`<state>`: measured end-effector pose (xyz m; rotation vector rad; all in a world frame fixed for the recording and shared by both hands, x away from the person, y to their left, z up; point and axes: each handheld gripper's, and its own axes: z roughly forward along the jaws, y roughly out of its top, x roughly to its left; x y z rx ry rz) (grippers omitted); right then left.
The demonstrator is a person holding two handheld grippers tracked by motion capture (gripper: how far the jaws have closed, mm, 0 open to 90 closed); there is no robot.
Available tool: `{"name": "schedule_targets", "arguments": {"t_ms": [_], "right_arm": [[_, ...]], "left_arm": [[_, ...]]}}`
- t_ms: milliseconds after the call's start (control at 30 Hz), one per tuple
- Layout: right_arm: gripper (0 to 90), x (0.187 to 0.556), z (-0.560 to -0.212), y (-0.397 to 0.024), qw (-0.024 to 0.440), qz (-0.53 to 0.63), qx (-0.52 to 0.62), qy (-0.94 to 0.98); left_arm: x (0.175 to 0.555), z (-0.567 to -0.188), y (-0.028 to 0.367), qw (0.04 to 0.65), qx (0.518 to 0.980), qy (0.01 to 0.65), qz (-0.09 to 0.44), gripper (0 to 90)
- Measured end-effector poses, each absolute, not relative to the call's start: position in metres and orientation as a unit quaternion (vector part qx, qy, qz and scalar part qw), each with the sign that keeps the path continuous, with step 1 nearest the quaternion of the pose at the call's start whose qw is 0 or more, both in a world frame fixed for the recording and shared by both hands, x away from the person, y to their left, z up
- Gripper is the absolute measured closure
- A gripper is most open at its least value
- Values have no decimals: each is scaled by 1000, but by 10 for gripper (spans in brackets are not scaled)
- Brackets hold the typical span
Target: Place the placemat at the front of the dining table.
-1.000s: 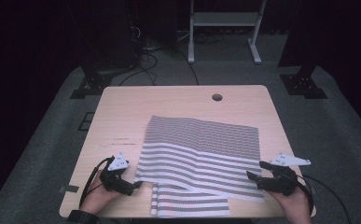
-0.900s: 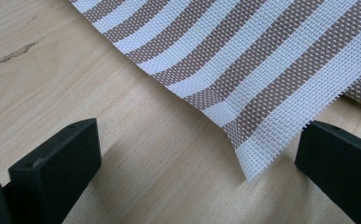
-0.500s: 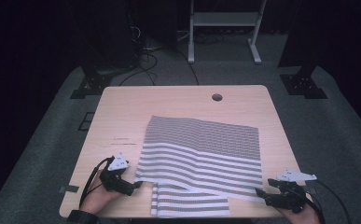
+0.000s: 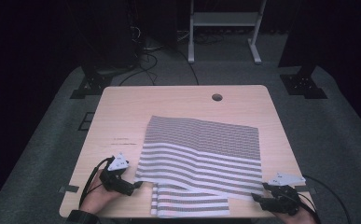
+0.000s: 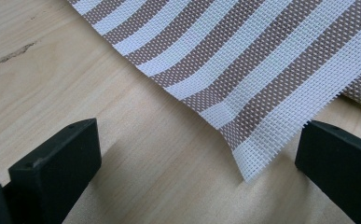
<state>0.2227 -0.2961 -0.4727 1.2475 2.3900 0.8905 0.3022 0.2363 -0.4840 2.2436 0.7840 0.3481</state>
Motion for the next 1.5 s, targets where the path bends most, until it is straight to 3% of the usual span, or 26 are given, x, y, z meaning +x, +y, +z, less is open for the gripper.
{"name": "schedule_targets", "arguments": {"t_ms": [433,900,1133,1400,1500], "right_arm": [[810,230,-470,-299,138,316,437,831],[837,232,-470,-299,133,316,436,832],[838,232,-470,-300,131,317,436,832],[844,233,-470,-299,131,316,436,832],[847,233,-469,-299,131,315,435,833]], "left_arm": [[295,-469,240,387,860,306,128,0],[292,-473,223,381,877,276,98,61],[292,-472,221,383,879,272,88,255],[291,-463,223,392,874,274,84,598],[291,-460,223,391,873,278,84,672]]}}
